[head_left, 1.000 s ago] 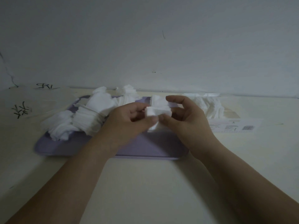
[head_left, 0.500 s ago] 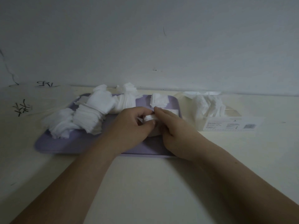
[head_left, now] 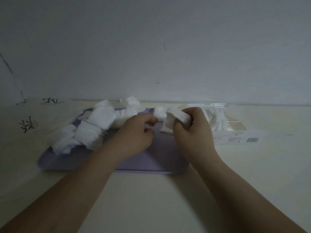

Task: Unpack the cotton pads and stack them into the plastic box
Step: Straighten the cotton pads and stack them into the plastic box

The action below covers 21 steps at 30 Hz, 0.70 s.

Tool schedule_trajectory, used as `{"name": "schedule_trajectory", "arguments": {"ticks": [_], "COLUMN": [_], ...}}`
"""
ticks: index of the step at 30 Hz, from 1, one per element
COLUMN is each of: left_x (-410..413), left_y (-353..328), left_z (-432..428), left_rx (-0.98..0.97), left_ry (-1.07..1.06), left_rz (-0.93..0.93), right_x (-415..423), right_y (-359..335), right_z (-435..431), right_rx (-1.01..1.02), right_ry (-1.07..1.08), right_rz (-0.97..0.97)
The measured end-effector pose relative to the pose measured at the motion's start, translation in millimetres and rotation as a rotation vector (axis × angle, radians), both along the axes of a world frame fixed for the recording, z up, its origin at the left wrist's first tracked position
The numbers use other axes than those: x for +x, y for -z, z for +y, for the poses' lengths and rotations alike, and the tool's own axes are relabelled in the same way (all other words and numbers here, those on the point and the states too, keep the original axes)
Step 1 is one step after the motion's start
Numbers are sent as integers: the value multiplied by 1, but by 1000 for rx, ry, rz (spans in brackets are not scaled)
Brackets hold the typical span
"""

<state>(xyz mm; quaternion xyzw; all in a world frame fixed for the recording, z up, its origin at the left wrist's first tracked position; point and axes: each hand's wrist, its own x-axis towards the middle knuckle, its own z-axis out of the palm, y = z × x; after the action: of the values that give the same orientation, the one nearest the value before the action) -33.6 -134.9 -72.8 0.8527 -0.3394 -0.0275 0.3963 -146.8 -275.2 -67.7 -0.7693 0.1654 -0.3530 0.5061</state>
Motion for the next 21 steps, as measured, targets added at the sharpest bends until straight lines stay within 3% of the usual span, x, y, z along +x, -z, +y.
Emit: {"name": "schedule_trajectory", "arguments": {"ticks": [3,8,13,16,21], "left_x": [7,22,18,14,21], "left_y": [-3,3,-10,-10,0], "left_z": [-26,-55,-46,-25,15], "left_rx": [66,195,318,186,18], "left_ry": [57,48,63,79,38], "left_rz": [-133,-160,-26,140,199], "right_x": [1,4,8,9,9], "right_y": [1,4,10,10,11], "right_z": [-1,-11,-11,-10,-10], "right_rx": [28,150,189,169,142], "right_ry": [35,54,53,50,37], "right_rz": [-43,-39,-12,0,46]}}
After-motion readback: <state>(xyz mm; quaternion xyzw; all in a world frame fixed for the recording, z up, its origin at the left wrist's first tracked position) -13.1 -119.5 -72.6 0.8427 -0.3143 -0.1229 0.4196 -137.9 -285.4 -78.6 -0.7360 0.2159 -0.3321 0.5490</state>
